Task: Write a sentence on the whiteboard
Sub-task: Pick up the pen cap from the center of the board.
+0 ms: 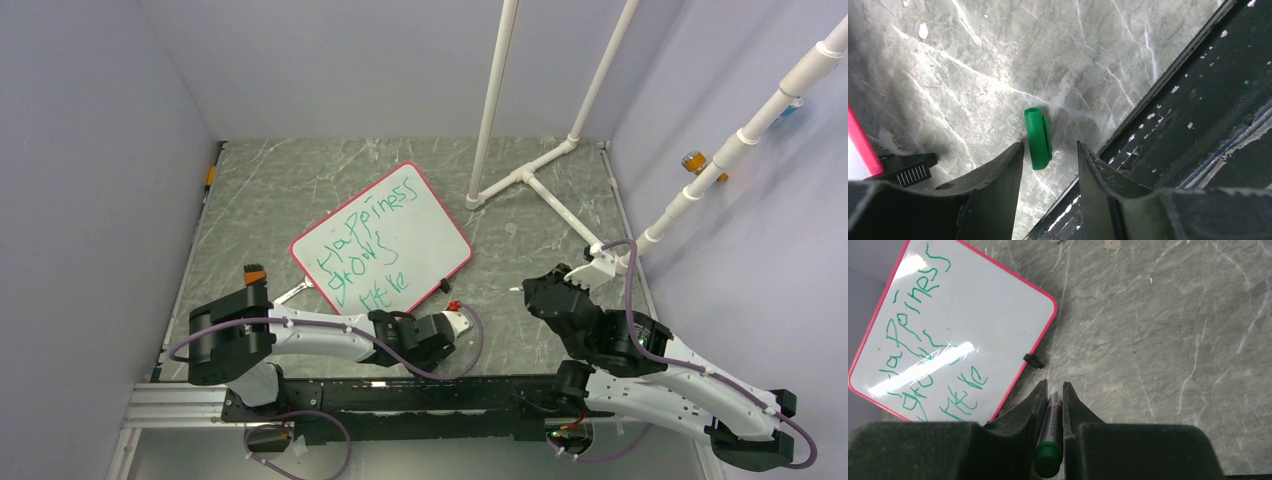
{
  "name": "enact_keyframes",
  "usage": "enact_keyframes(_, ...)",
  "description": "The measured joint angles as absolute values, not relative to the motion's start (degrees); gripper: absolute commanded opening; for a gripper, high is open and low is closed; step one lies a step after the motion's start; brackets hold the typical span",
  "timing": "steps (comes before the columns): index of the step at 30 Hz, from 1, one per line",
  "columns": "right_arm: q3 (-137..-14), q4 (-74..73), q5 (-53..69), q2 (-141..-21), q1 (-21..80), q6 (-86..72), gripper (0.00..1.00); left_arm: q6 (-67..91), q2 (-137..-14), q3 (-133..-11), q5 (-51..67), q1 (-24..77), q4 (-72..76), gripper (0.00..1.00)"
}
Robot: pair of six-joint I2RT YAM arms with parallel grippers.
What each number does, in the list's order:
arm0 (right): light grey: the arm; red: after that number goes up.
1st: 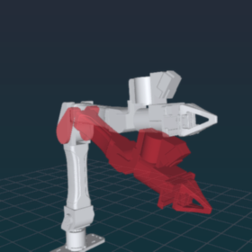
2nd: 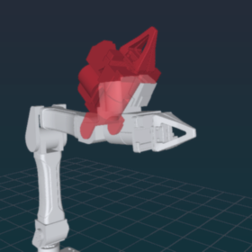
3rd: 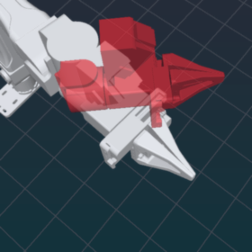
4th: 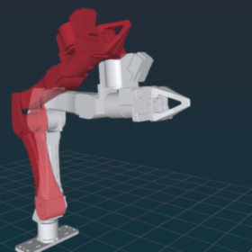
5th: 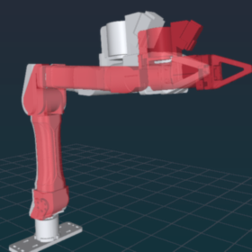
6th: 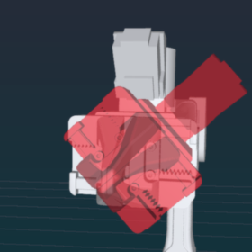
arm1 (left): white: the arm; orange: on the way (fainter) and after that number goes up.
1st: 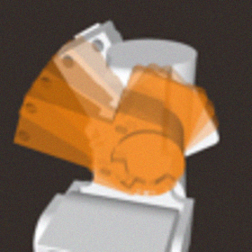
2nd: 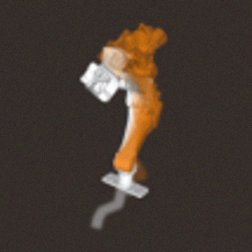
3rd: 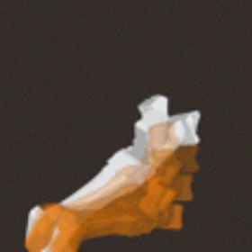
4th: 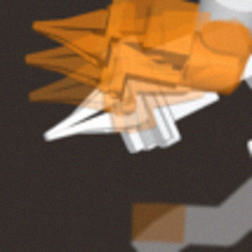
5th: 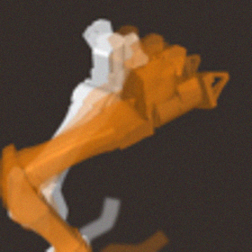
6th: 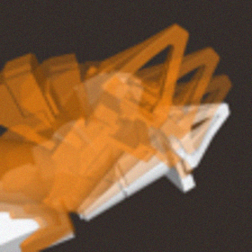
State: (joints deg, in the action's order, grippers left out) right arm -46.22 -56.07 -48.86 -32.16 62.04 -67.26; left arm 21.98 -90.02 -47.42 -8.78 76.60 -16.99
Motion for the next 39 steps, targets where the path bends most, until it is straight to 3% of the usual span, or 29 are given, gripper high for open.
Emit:
enact_keyframes(6, -46.22, -56.05, -48.77, -32.14, 62.04, -67.24, 0.0, 21.43, -92.12, -49.54, -10.15, 76.62, -18.24, 0.24)
enact_keyframes(10, -46.22, -56.05, -48.47, -32.1, 62.04, -67.24, 0.0, 20.8, -92.31, -49.54, -10.39, 76.6, -17.45, 0.0)
enact_keyframes(18, -46.19, -53.58, -45.41, -31.38, 62.04, -64.66, 0.0, 18.9, -90.11, -46.41, -6.09, 76.71, -10.96, 0.0)
enact_keyframes(27, -45.34, -43.99, -38.63, -27.7, 62.04, -58.54, 0.0, 10.04, -75.46, -45.19, -0.08, 75.72, -12.29, 0.0)
enact_keyframes(39, -47.57, -33.39, -30.89, -29.21, 62.02, -49.78, 0.0, -3.57, -63.68, -50.87, 18.81, 57.25, -15.44, 0.0)
